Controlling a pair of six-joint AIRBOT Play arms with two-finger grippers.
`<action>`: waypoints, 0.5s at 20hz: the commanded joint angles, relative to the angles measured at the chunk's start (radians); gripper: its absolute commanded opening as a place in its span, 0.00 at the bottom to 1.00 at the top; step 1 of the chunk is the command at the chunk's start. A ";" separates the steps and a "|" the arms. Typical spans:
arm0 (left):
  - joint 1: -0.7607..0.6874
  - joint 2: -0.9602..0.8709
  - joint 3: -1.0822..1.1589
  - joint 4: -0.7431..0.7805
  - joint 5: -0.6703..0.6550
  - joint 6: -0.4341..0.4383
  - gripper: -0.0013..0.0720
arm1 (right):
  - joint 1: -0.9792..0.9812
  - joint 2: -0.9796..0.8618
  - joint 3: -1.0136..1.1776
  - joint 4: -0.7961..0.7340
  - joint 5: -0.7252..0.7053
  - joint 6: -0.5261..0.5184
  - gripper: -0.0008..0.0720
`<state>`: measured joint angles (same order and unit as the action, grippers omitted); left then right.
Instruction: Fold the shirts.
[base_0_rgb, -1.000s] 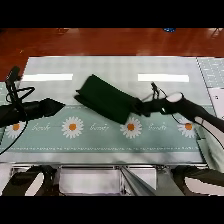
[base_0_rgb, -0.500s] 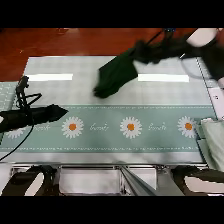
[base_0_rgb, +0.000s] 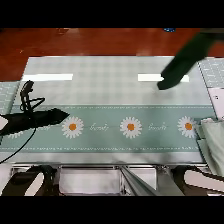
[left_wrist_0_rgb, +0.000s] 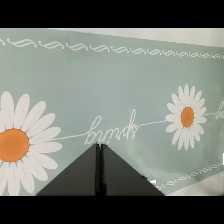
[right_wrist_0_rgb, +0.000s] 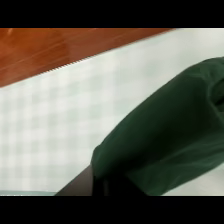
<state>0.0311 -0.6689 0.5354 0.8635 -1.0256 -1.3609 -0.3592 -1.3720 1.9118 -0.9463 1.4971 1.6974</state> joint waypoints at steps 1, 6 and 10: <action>0.000 -0.001 -0.002 0.000 0.025 0.016 0.04 | -0.225 0.050 0.012 -0.045 0.204 0.030 0.05; 0.000 -0.001 -0.002 0.000 0.073 0.044 0.04 | -0.406 0.146 -0.061 -0.310 0.361 -0.048 0.04; 0.000 -0.002 -0.002 0.000 0.103 0.044 0.04 | -0.562 0.330 -0.374 -0.637 0.360 -0.109 0.04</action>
<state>0.0311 -0.6697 0.5339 0.8631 -0.9485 -1.3228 -0.8120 -1.1492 1.7088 -1.3354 1.8198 1.6428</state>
